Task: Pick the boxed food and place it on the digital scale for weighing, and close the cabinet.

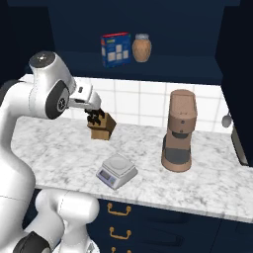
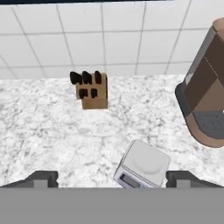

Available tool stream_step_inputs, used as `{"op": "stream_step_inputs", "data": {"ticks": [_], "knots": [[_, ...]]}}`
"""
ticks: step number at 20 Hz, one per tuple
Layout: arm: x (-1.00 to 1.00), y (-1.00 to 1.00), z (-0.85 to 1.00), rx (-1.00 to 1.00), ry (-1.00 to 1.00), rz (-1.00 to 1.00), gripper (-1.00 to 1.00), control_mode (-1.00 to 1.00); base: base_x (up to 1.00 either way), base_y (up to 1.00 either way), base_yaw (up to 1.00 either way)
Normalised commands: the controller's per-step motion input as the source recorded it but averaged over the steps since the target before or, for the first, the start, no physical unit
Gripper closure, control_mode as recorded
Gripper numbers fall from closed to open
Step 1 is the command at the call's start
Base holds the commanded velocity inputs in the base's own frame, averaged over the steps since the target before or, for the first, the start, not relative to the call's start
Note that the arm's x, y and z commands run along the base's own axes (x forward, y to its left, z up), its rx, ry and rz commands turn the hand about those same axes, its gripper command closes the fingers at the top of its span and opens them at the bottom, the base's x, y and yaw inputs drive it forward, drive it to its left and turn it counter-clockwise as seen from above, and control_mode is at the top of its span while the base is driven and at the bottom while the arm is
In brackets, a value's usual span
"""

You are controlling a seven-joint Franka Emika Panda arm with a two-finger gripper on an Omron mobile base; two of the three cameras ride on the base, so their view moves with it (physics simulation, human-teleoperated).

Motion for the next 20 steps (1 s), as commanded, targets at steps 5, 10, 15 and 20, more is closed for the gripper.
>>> {"op": "stream_step_inputs", "data": {"ticks": [5, 10, 15, 20], "knots": [[0.0, 0.12, 0.58, 0.0, -0.19, -0.11, -1.0, -1.0, 0.0, 0.0, 0.0], [0.13, 0.0, 0.39, -0.04, -0.26, -0.09, -1.0, -1.0, 0.0, 0.0, 0.0], [0.35, 0.0, 0.27, -0.03, -0.22, -0.06, -1.0, -1.0, 0.0, 0.0, 0.0], [0.31, 0.0, 0.35, 0.0, -0.1, -0.03, -1.0, -1.0, 0.0, 0.0, 0.0]]}}
